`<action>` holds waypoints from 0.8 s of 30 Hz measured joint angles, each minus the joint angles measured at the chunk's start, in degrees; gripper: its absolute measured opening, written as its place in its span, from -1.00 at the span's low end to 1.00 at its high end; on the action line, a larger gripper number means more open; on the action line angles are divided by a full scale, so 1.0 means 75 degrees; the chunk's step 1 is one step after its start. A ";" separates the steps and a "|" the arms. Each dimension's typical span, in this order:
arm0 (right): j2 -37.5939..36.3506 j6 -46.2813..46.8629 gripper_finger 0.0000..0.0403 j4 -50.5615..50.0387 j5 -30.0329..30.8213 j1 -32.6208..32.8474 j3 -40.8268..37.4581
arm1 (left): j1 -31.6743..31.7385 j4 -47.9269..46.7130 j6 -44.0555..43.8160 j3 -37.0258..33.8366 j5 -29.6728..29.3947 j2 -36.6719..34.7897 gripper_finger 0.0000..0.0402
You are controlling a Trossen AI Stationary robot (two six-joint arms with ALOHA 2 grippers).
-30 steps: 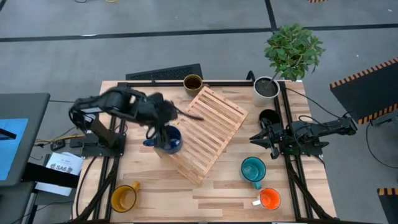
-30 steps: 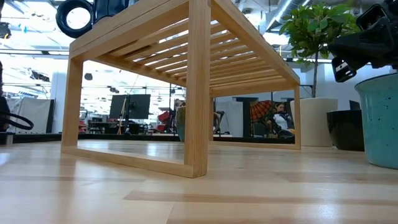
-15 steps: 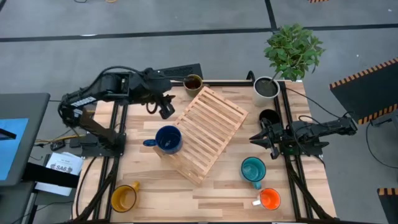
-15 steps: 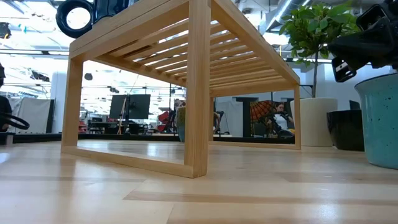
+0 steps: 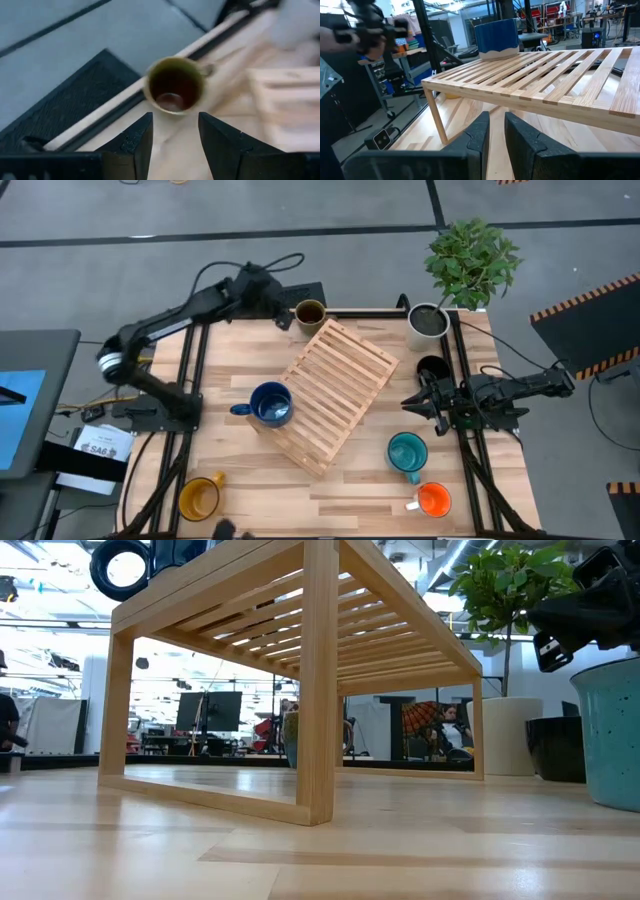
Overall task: Place coffee mugs
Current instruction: Put the green mug on the shelf
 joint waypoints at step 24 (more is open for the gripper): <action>0.0000 0.0000 -0.57 0.0000 0.0000 0.0000 0.0000 | 0.1341 0.0526 -0.1480 0.0164 0.0569 0.1828 -0.29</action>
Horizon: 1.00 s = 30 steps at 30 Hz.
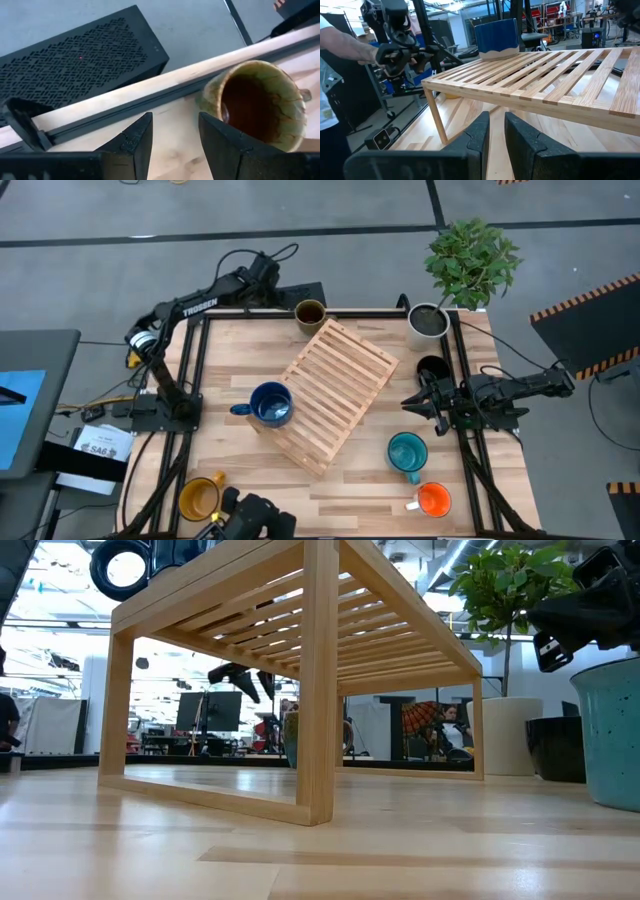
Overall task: Place coffee mugs
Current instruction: Put the green mug on the shelf
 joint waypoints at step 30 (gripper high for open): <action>0.0000 0.0000 -0.57 0.0000 0.0000 0.0001 0.0002 | 0.0152 0.0727 0.0184 0.0000 -0.0060 0.0000 -0.29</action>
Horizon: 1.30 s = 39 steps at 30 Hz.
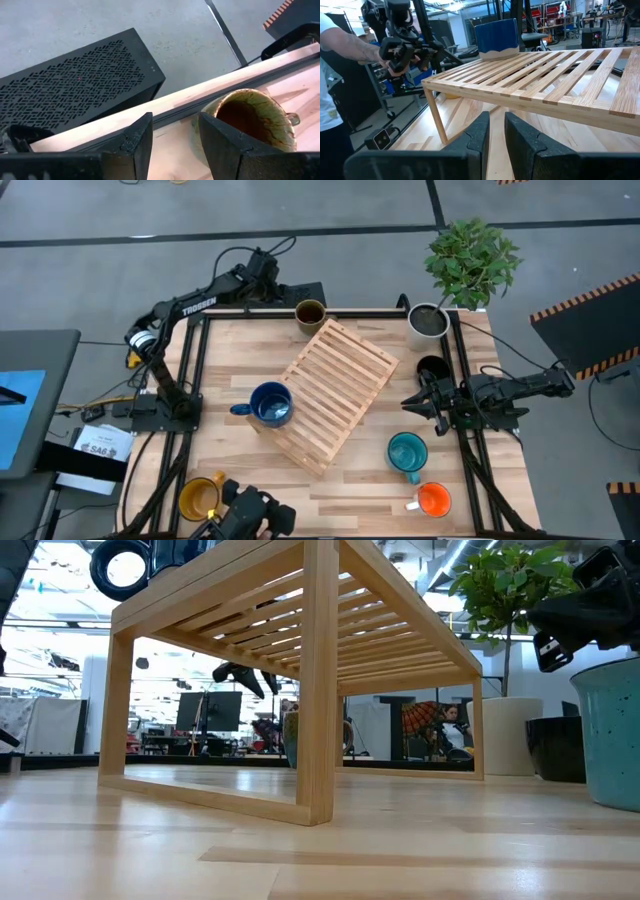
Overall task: Place coffee mugs
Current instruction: Put the green mug on the shelf
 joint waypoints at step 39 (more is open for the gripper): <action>0.0000 0.0000 -0.57 0.0000 0.0000 0.0000 -0.0001 | 0.0344 0.0131 -0.0082 -0.0003 0.0207 0.1005 -0.29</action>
